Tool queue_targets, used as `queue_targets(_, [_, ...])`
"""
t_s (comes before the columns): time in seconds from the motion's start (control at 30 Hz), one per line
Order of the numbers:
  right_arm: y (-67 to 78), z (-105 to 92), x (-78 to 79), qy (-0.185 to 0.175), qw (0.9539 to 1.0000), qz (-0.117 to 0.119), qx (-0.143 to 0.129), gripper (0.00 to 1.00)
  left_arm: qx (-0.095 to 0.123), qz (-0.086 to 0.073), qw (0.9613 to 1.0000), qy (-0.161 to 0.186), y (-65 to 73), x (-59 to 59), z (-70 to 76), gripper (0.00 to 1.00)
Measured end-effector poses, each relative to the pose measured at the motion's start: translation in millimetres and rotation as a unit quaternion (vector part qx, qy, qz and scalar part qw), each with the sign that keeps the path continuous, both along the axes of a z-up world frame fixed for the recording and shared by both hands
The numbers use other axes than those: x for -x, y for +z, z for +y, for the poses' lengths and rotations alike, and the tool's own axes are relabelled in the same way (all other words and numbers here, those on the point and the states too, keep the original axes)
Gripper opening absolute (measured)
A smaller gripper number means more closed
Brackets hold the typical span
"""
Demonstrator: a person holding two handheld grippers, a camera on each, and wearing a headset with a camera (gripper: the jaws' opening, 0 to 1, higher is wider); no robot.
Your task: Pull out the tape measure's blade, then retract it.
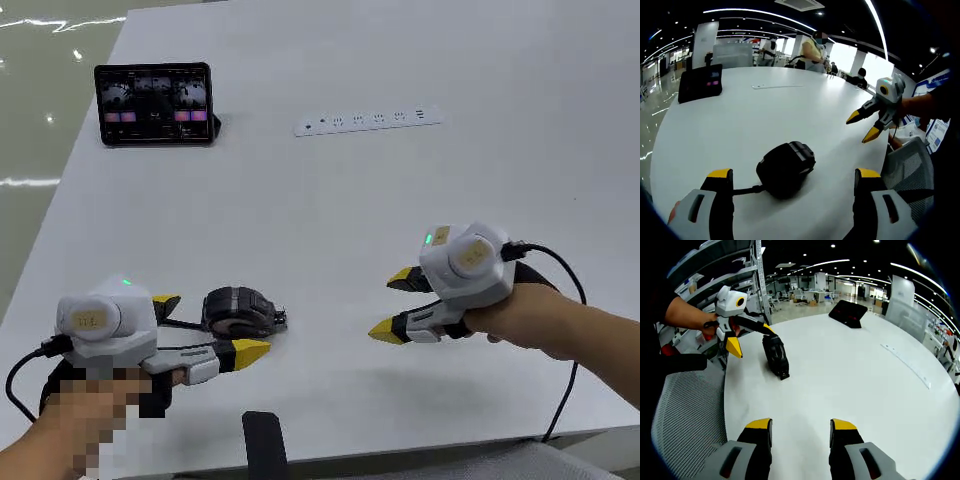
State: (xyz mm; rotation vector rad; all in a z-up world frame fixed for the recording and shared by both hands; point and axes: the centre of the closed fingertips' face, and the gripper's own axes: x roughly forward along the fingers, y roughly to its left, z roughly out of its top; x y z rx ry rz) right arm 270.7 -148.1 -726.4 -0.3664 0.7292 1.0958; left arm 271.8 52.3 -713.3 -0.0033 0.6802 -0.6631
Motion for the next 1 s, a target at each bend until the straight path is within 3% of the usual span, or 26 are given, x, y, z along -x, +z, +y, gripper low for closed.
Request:
queue_targets(0.27, [1.7,-30.6,8.1,-0.017,0.9996,-0.005,-0.022,0.47,-0.008,-0.003,0.9998,-0.020,3.6,7.7,9.7,0.99])
queue_targets(0.57, [-2.5,-78.7,11.5,-0.057,0.9983,-0.005,-0.005,0.51,-0.018,0.002,0.9993,-0.033,-0.9,18.6,21.7,0.99])
queue_targets(0.83, [-3.3,-111.6,15.7,-0.087,0.9962,-0.002,-0.009,0.62,-0.027,0.003,0.9993,-0.024,2.4,20.0,35.2,0.99])
queue_targets(1.0, [-5.0,-130.4,17.7,-0.096,0.9954,-0.010,0.003,0.70,-0.031,0.005,0.9991,-0.029,2.1,23.2,39.5,0.99])
